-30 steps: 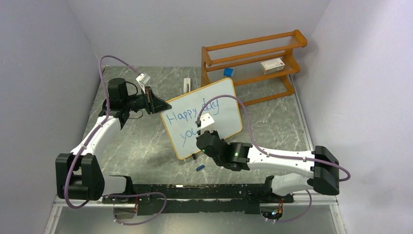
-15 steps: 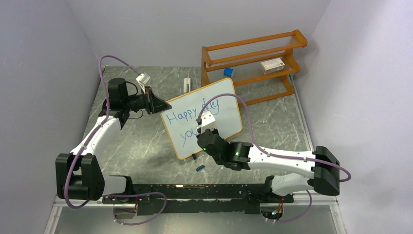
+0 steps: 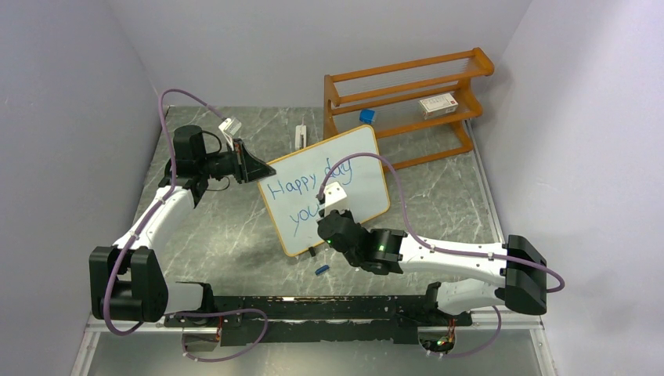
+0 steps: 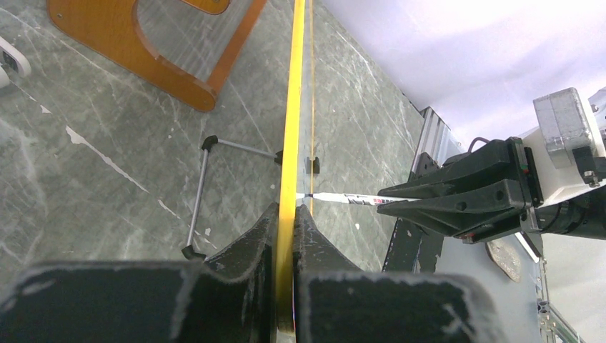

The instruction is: Write a sentence on the whiteboard

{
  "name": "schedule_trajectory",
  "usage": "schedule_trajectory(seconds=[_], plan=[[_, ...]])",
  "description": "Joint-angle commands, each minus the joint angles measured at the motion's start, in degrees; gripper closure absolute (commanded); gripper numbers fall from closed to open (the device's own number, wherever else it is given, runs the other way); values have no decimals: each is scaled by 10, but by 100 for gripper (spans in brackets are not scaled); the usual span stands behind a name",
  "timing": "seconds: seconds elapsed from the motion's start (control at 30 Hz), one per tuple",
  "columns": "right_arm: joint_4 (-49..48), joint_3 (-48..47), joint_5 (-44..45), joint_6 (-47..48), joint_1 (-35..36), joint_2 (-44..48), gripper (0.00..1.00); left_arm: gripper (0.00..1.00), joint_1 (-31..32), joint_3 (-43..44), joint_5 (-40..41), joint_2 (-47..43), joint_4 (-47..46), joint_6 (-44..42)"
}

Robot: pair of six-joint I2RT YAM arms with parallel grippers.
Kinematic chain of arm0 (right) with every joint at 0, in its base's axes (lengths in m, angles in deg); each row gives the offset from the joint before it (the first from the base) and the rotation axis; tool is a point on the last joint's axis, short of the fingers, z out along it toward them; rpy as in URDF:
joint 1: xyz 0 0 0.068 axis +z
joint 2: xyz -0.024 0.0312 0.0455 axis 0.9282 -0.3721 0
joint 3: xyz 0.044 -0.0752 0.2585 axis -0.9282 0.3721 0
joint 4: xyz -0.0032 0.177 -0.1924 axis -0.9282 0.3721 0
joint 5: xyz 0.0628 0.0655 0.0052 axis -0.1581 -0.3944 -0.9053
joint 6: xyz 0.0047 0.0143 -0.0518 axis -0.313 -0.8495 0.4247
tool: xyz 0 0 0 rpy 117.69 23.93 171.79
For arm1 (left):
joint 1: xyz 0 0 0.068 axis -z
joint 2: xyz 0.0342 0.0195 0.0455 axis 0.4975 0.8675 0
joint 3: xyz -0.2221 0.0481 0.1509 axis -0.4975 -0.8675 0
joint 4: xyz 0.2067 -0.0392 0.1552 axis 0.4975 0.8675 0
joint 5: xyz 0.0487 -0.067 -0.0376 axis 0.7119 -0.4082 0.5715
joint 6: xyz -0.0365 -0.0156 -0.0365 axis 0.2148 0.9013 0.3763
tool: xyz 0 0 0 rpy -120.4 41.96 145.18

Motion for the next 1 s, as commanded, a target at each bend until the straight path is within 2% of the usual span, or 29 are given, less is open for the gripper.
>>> schedule_trajectory(seconds=[0.0,0.47,0.67,0.97], plan=[[24,13,-19,-17,-2,-6,100,95,12,-9,18,9,19,-19],[47,12,22,-26,-2,20,100,95,12,-8,19,8,20,-21],[8,21,24,-8,-2,44,100,95,12,-8,19,7,21,-23],[-42,10,26,22,-12,28,100,95,12,-8,19,7,24,-23]])
